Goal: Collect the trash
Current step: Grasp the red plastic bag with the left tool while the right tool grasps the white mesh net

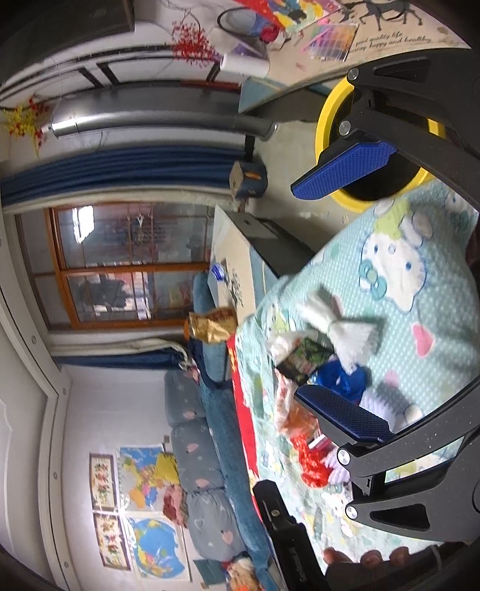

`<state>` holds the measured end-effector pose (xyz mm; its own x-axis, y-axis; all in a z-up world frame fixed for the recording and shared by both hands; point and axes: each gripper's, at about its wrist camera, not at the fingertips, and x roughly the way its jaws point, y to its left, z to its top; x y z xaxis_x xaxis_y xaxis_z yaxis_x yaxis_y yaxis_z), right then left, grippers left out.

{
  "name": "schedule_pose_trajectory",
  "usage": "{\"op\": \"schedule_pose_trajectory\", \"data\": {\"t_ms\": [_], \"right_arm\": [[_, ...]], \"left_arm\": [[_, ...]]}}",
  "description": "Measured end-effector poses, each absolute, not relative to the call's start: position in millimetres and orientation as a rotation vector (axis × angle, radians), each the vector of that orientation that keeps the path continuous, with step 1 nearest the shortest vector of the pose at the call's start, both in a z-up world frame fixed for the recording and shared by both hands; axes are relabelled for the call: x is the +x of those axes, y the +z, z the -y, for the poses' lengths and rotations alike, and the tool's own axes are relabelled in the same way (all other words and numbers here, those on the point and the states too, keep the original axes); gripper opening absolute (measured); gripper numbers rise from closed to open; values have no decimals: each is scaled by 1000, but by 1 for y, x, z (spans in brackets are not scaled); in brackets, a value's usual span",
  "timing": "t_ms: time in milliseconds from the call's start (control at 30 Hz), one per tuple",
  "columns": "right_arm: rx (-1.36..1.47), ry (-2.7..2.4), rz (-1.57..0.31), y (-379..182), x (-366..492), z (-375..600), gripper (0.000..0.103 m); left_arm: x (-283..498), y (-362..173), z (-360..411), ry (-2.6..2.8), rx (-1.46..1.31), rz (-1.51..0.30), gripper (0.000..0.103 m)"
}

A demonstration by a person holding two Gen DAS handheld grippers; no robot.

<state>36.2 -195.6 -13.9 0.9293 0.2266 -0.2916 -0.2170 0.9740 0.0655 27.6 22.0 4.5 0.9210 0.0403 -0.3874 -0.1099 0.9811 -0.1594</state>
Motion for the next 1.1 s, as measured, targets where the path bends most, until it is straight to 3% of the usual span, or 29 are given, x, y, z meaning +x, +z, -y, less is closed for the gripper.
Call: {"op": "schedule_pose_trajectory", "data": {"t_ms": [600,833,900,1000,1100], "right_arm": [[-30,279,-522,-34,103,150,92],[4,297,-665,-59,126,148,71],[30,309,-710,-67,131,148,66],[81,332,-770,-79,139,150,57],[125,359,-820,-89,142,153,39]], "left_arm": [[80,-14,-111,283,-211,-532,97],[103,-42,-130,233,-278,-630,95],[110,-53,-133,200,-314,-667,80],[118,-67,-136,172,-358,-723,72],[124,-79,-139,133,-411,-763,65]]}}
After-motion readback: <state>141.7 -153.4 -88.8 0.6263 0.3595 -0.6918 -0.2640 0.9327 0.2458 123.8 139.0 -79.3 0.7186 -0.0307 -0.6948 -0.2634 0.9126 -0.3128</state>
